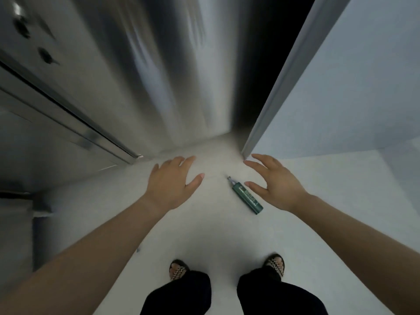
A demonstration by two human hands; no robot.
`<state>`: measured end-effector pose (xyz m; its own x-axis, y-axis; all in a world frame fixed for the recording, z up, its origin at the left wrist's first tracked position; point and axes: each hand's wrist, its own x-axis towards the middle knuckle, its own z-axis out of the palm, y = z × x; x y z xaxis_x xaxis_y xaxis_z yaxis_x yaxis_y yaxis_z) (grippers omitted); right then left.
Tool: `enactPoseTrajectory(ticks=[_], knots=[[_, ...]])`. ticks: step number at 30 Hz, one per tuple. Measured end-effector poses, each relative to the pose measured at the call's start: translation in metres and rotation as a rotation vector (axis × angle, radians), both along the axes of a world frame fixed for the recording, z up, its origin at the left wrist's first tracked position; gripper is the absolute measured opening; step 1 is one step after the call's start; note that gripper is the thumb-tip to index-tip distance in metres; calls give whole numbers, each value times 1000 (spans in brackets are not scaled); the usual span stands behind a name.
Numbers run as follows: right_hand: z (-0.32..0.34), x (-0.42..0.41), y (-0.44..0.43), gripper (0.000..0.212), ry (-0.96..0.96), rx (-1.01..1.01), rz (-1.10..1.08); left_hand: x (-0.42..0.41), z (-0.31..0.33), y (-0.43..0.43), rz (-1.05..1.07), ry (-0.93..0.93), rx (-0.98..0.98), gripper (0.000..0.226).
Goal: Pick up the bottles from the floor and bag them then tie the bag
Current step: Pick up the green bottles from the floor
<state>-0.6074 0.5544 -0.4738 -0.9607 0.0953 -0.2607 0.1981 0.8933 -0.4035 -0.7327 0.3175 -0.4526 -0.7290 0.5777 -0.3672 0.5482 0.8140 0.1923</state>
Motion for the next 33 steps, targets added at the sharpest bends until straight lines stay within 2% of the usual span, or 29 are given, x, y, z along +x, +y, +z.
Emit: enactPoseTrajectory(ticks=[9,13,17,22,30,33], knots=[[-276,1,44,55,-56,127,-177,-12,-287,31,-55,-15,-53,63],[-395,2,46,56,-75,104,-194,-21,-411,28,-75,-23,-56,64],[-484,9,36,58,-94,48,-178,-17,-503,24,-139,-11,-88,66],[-539,22,32,60,-112,63,-229,0,-564,13,-159,-48,-83,68],[-569,29,21,73,-148,167,-210,16,-610,-24,-132,-137,-136,76],[-575,35,8,78,-163,125,-192,26,-619,-36,-167,-161,-180,81]])
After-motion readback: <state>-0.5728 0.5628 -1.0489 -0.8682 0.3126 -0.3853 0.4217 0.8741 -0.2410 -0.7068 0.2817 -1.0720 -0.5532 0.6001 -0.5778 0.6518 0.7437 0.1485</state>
